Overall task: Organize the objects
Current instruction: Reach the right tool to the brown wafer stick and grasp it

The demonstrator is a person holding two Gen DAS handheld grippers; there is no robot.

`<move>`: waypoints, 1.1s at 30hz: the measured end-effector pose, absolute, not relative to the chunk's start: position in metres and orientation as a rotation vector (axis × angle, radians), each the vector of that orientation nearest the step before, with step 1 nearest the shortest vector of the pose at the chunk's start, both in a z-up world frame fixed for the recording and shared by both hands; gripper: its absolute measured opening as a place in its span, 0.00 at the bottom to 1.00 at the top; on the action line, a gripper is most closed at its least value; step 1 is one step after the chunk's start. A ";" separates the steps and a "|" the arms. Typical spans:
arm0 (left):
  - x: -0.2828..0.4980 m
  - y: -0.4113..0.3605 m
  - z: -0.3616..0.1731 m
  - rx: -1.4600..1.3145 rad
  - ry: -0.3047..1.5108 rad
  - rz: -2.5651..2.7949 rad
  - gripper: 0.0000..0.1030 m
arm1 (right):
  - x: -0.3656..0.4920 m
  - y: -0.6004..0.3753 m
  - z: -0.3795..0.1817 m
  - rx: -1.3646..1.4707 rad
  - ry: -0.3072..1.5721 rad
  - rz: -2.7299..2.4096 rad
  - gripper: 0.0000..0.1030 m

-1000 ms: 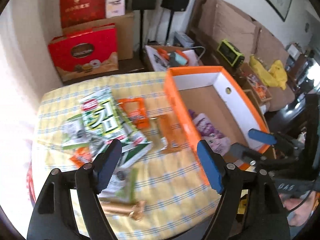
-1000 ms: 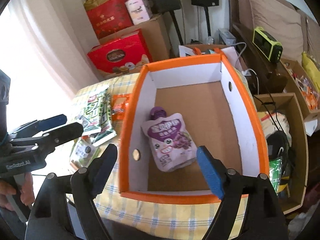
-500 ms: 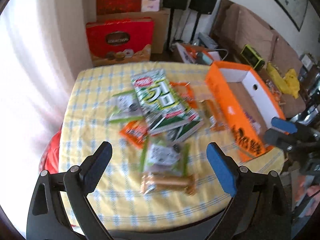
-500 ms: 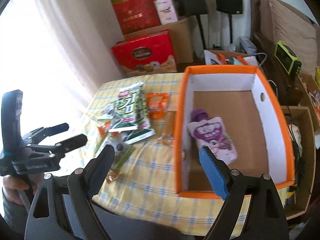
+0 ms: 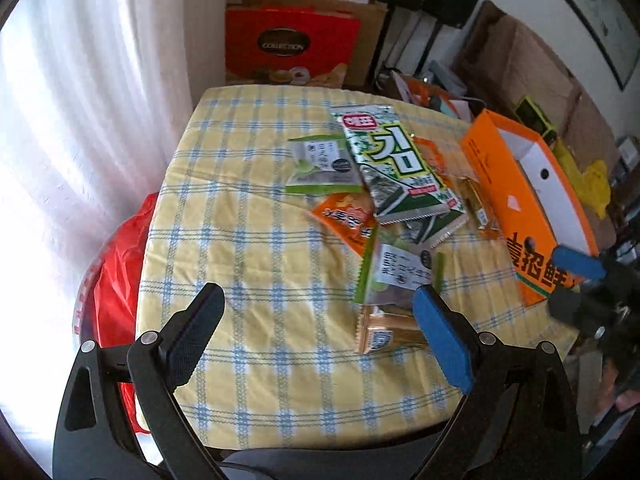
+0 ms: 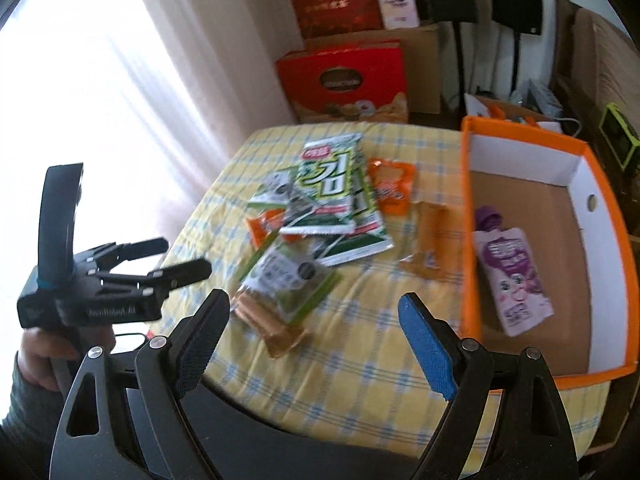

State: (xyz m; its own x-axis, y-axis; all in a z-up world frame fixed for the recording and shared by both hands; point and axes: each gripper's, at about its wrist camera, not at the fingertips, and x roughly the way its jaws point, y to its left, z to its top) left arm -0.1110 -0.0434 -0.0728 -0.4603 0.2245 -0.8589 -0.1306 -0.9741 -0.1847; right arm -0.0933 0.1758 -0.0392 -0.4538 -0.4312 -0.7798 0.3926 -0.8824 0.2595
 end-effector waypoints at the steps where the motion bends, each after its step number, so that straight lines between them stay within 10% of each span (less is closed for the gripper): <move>1: -0.112 -0.047 -0.074 -1.503 -0.150 2.515 0.92 | -0.093 0.172 -0.042 1.273 -0.052 -2.315 0.80; 11: -0.115 -0.063 -0.088 -1.528 -0.209 2.489 0.89 | -0.094 0.131 -0.072 1.337 0.044 -2.194 0.54; 33: -0.125 -0.067 -0.099 -1.536 -0.239 2.465 0.89 | -0.096 0.087 -0.118 1.394 0.290 -2.079 0.39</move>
